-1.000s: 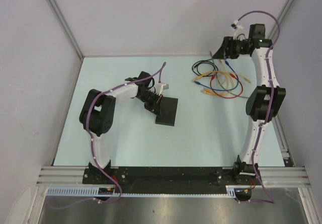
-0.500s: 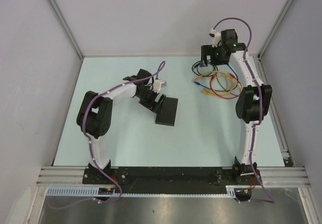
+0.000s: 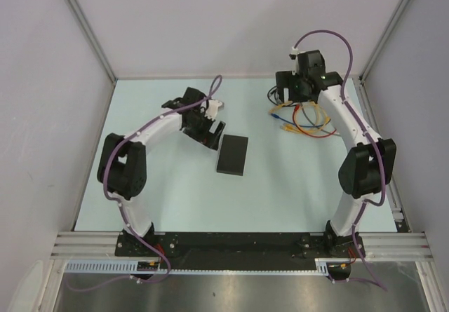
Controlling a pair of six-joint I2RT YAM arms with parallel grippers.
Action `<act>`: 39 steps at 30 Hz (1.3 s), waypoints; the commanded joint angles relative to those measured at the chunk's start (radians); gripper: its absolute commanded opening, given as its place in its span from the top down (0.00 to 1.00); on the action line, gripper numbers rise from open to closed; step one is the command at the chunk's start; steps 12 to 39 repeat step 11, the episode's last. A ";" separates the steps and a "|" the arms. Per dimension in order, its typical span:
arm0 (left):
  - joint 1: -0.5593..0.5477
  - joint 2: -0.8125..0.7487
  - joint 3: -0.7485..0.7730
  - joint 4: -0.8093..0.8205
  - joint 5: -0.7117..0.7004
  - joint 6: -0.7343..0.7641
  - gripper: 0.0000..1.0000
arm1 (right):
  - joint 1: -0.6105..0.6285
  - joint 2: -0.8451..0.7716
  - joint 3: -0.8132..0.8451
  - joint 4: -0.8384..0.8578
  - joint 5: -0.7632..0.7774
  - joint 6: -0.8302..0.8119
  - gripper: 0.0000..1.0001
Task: Pull the plug from the switch port
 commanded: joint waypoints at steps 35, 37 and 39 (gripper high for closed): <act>0.251 0.048 0.517 -0.060 0.047 -0.108 0.00 | -0.058 0.007 0.126 0.042 0.060 0.035 0.00; 0.251 0.048 0.517 -0.060 0.047 -0.108 0.00 | -0.058 0.007 0.126 0.042 0.060 0.035 0.00; 0.251 0.048 0.517 -0.060 0.047 -0.108 0.00 | -0.058 0.007 0.126 0.042 0.060 0.035 0.00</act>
